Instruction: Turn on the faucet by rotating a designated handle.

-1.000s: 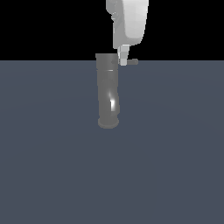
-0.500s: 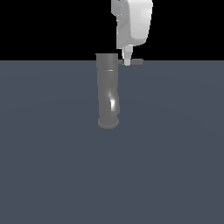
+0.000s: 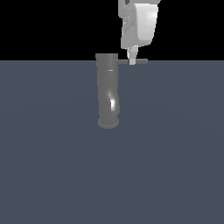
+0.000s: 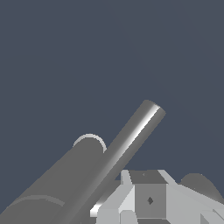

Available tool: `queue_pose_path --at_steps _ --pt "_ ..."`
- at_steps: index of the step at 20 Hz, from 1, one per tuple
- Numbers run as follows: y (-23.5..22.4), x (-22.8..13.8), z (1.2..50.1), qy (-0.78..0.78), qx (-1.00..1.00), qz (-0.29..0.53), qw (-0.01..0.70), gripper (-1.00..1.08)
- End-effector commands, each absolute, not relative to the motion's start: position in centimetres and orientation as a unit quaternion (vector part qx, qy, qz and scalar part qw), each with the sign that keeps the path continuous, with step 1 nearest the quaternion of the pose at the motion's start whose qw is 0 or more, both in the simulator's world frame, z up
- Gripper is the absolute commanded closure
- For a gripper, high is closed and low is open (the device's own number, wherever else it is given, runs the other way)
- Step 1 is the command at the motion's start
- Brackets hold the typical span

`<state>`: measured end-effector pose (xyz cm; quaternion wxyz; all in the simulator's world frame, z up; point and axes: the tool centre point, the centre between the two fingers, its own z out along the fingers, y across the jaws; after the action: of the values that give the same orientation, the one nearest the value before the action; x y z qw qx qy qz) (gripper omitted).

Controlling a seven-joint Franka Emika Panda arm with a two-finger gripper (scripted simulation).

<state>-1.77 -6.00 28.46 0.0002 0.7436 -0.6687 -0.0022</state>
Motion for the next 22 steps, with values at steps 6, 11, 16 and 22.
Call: queue_pose_path --at_steps 6,11,16,22 --pt "-8.0 -0.2 28.4 -0.674 0.739 0.0 0.0 1.08" --pt "-8.9 0.8 28.4 -0.675 0.738 0.0 0.0 1.08" --pt "-9.8 1.7 28.4 -0.677 0.736 0.0 0.0 1.08" --pt "-10.9 2.8 28.4 -0.678 0.735 0.0 0.0 1.08"
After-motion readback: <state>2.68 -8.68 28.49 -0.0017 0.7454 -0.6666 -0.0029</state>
